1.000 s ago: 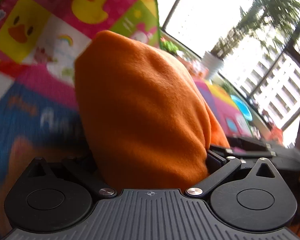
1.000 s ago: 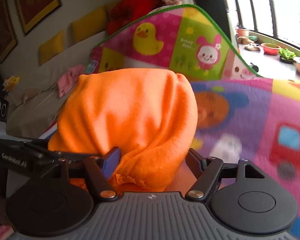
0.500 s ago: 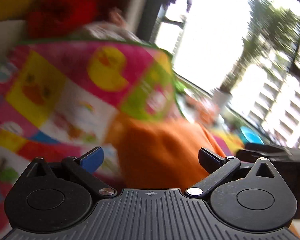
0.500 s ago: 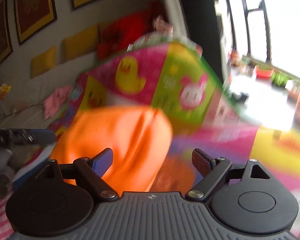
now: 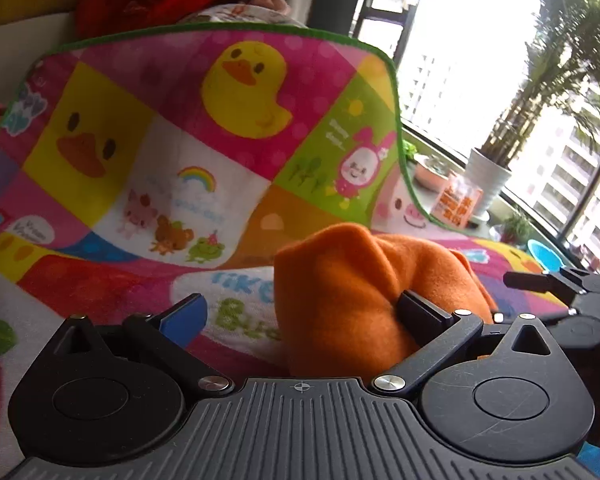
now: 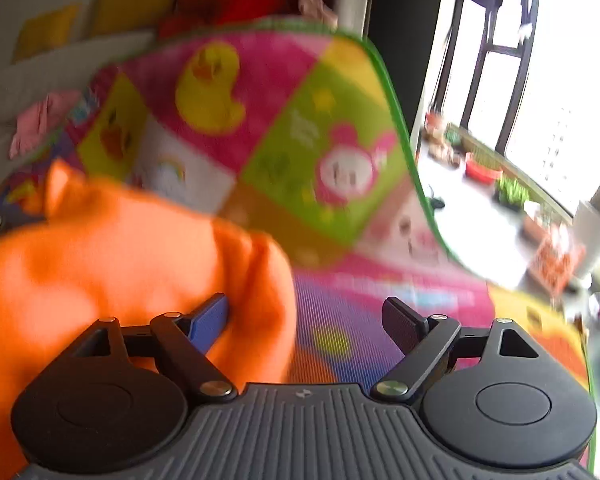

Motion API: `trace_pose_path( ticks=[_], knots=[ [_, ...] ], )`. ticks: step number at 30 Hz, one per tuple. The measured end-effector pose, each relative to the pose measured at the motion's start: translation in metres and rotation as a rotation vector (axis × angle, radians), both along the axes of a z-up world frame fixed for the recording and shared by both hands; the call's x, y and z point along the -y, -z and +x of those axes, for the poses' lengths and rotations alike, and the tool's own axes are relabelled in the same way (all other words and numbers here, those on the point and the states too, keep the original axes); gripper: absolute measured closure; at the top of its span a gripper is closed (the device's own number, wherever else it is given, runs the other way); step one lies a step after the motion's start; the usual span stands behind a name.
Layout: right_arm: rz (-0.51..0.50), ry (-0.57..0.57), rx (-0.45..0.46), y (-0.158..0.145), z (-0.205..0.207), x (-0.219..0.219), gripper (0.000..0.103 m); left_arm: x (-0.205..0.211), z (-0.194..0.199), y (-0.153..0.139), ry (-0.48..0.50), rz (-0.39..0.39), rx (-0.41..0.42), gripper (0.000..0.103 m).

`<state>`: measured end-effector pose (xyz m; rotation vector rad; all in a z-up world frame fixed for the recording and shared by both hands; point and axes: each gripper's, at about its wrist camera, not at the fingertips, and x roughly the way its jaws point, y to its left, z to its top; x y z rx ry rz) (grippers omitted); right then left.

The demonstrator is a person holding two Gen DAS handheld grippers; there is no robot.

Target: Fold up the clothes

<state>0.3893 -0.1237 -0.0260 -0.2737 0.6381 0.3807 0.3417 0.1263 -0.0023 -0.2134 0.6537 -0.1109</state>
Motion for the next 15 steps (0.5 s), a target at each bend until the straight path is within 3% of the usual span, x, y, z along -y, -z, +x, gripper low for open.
trace_pose_path(
  ticks=[2, 6, 8, 12, 15],
  knots=[
    [-0.058, -0.018, 0.027, 0.006, -0.017, 0.006, 0.018, 0.004, -0.002, -0.001, -0.006, -0.007, 0.011, 0.0],
    [0.011, -0.039, -0.02, -0.008, -0.05, 0.026, 0.018, -0.001, -0.02, -0.018, -0.019, 0.003, 0.046, 0.0],
    [-0.007, -0.064, -0.018, -0.009, -0.068, 0.028, 0.018, -0.003, -0.032, -0.025, -0.013, -0.001, 0.064, 0.0],
    [-0.073, -0.085, -0.008, 0.002, -0.086, 0.015, 0.018, -0.002, -0.053, -0.023, 0.002, -0.014, 0.035, 0.0],
    [-0.068, -0.068, -0.004, 0.003, -0.089, 0.012, 0.018, -0.004, -0.061, -0.017, -0.003, -0.017, 0.01, 0.0]
  ],
)
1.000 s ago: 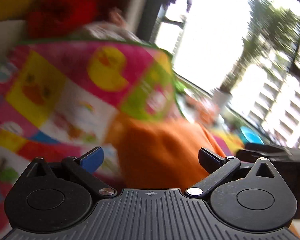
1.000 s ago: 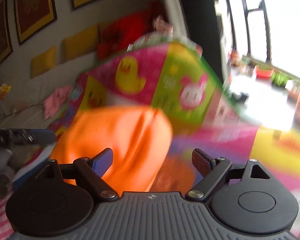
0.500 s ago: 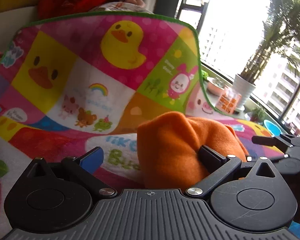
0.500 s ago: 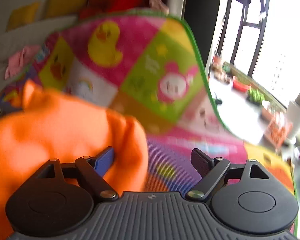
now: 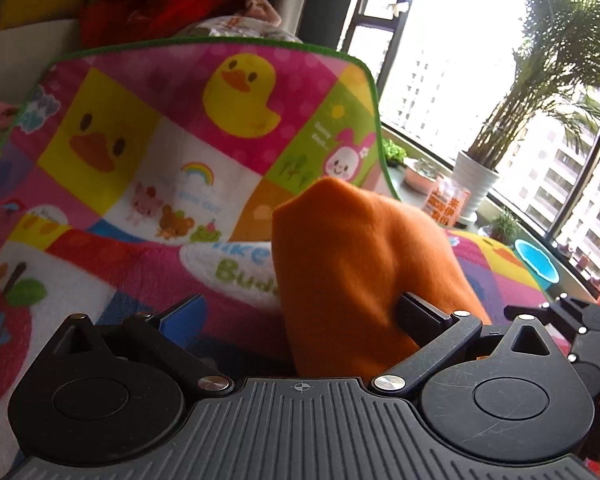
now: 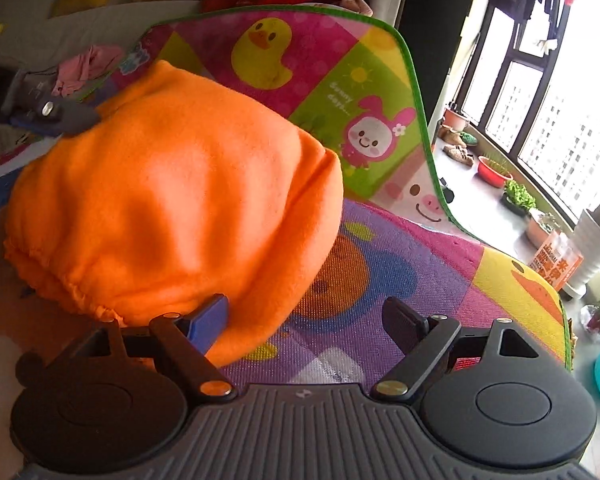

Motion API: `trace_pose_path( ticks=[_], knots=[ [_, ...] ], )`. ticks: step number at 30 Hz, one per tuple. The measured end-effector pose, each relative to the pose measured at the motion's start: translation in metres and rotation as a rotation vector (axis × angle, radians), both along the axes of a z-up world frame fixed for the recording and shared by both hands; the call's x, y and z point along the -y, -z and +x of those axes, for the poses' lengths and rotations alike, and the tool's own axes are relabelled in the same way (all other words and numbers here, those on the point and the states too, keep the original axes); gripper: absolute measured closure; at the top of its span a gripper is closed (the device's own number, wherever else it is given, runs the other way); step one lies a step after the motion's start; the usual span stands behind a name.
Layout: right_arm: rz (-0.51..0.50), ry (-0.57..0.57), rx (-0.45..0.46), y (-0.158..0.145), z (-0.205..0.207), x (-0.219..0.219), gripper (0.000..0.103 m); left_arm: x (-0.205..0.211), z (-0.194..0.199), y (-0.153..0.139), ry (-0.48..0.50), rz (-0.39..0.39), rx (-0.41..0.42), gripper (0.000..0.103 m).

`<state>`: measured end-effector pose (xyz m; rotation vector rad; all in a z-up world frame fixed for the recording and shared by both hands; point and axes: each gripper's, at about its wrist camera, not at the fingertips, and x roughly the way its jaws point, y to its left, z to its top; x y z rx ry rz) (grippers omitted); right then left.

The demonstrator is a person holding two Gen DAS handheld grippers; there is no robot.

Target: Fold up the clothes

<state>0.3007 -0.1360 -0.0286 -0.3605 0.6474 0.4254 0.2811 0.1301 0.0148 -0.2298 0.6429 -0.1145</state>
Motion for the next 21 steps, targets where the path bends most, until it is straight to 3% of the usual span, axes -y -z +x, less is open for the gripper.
trace_pose_path(
  ticks=[12, 17, 21],
  knots=[
    [0.016, -0.047, -0.011, -0.005, -0.02, 0.006, 0.018, 0.0, 0.002, 0.019, -0.023, 0.012, -0.029, 0.0],
    [0.154, -0.088, 0.038, -0.033, -0.033, 0.011, 0.018, -0.003, 0.004, 0.023, -0.017, 0.006, -0.029, 0.0],
    [0.07, -0.123, 0.039, -0.015, -0.029, -0.012, 0.018, -0.003, 0.005, 0.026, -0.015, -0.007, -0.025, 0.0]
  ],
)
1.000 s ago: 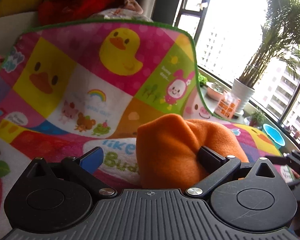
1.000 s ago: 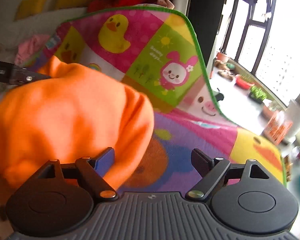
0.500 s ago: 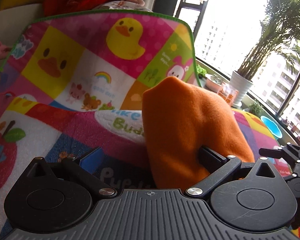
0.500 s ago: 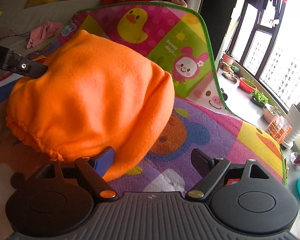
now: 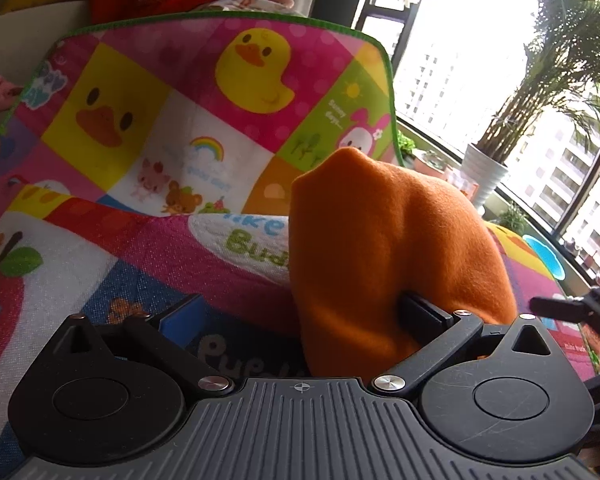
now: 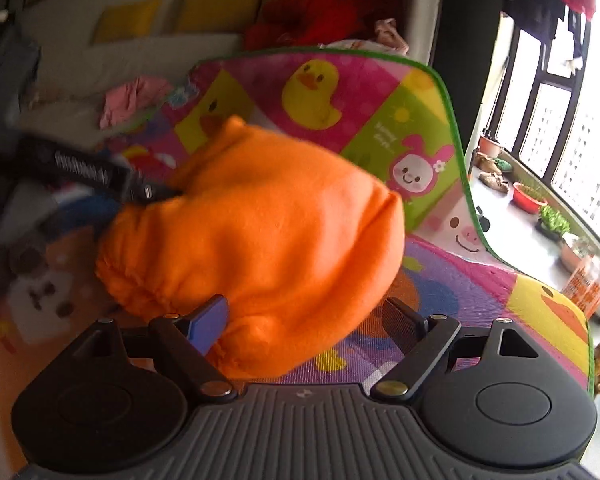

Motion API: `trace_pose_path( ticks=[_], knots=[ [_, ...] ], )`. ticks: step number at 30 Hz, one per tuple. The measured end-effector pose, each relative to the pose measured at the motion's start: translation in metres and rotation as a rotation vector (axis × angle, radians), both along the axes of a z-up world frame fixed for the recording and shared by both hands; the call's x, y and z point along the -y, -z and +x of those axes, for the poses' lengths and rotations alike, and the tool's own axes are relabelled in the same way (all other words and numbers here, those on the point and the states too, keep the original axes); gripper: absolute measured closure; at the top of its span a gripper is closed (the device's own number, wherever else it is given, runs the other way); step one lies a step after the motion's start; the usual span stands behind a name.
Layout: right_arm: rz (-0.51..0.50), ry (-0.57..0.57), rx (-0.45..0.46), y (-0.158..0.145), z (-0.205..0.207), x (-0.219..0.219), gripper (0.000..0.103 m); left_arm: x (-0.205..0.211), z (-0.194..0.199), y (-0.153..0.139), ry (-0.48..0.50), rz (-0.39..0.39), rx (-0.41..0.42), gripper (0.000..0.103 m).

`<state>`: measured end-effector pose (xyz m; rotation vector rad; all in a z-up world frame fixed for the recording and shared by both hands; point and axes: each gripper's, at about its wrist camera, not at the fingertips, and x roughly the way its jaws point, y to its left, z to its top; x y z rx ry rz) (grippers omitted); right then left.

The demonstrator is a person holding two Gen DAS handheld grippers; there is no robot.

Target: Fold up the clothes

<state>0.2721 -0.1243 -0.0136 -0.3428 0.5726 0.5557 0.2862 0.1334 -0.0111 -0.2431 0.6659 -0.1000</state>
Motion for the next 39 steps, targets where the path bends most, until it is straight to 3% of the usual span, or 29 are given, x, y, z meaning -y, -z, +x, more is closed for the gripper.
trace_pose_path(
  ticks=[2, 10, 11, 15, 20, 23, 26, 33, 36, 39],
  knots=[
    [0.007, 0.014, 0.01, 0.009, 0.006, -0.004, 0.012, -0.001, 0.001, 0.001, -0.006, 0.001, 0.003, 0.0],
    [0.051, 0.061, 0.003, 0.006, -0.001, 0.007, 0.007, 0.001, -0.02, -0.005, -0.051, 0.005, 0.037, 0.0],
    [0.068, 0.076, 0.0, 0.005, -0.003, 0.011, 0.0, 0.004, -0.028, -0.006, -0.06, 0.025, 0.047, 0.0],
    [0.157, 0.12, -0.021, -0.001, -0.024, 0.034, 0.0, 0.02, -0.072, -0.012, -0.095, 0.098, 0.099, 0.0],
    [0.152, 0.136, 0.007, -0.003, -0.071, 0.052, 0.0, 0.045, -0.124, -0.004, -0.054, 0.075, 0.031, 0.0],
    [0.133, 0.162, -0.037, 0.002, -0.094, 0.062, 0.0, 0.064, -0.156, 0.004, -0.047, 0.082, 0.035, 0.0],
    [0.116, 0.223, -0.017, 0.011, -0.117, 0.072, 0.0, 0.083, -0.18, 0.008, -0.037, 0.118, 0.036, 0.0],
    [0.14, 0.259, -0.007, 0.017, -0.125, 0.088, 0.0, 0.113, -0.182, 0.018, -0.052, 0.225, -0.006, 0.0],
    [0.124, 0.249, -0.055, 0.024, -0.115, 0.089, 0.0, 0.117, -0.174, 0.03, -0.074, 0.303, -0.001, 0.0],
    [0.106, 0.217, -0.125, 0.033, -0.105, 0.084, 0.0, 0.116, -0.174, 0.031, -0.081, 0.298, -0.007, 0.0]
  ],
)
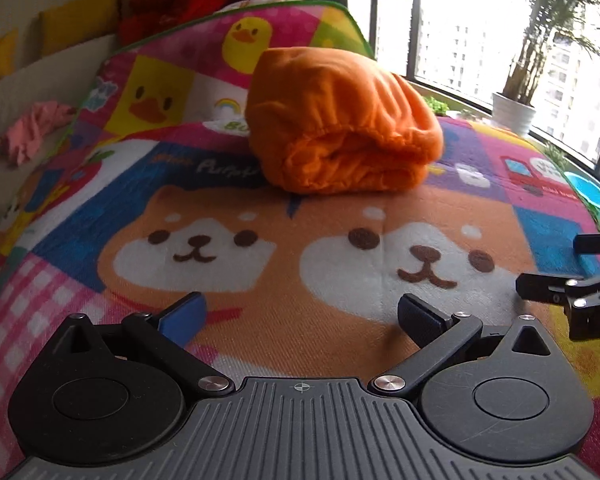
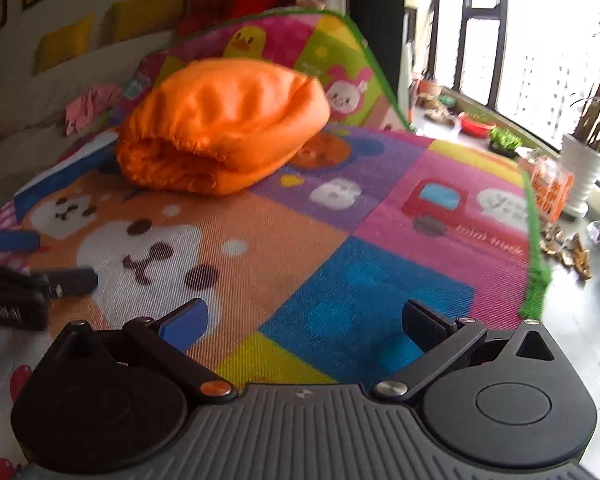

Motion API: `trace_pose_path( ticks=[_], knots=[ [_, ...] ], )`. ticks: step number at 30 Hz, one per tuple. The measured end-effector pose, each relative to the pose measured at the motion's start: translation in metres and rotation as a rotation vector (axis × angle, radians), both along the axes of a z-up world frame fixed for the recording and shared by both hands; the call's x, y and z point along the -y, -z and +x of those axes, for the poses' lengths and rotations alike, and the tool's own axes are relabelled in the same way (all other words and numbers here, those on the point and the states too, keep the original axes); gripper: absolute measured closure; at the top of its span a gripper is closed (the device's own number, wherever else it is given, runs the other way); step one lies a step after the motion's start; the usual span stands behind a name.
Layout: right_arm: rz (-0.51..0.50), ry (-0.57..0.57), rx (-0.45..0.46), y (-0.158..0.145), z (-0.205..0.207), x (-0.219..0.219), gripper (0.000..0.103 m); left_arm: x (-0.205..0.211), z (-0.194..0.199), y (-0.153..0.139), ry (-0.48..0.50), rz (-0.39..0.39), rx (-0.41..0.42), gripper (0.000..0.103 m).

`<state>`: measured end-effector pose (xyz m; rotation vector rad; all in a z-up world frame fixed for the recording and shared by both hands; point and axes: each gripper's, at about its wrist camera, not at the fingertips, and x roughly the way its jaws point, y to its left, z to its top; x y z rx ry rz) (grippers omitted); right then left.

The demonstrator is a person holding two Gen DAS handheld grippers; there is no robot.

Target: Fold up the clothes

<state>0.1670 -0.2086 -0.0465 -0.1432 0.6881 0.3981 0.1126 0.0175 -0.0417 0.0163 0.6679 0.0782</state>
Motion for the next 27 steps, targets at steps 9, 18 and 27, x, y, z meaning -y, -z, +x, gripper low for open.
trace_pose_path(
  ticks=[9, 18, 27],
  knots=[
    [0.005, -0.003, 0.003, 0.0024, -0.0013, -0.0004, 0.0, -0.0028, 0.001, 0.0013, -0.024, -0.014, -0.013, 0.0],
    [0.005, -0.003, 0.003, 0.0022, -0.001, -0.0005, 0.0, -0.0047, 0.0008, 0.0012, -0.032, -0.024, -0.018, 0.0],
    [0.002, -0.004, 0.005, 0.0022, -0.0012, -0.0003, 0.0, -0.004, 0.0009, 0.001, -0.032, -0.024, -0.018, 0.0]
  ],
)
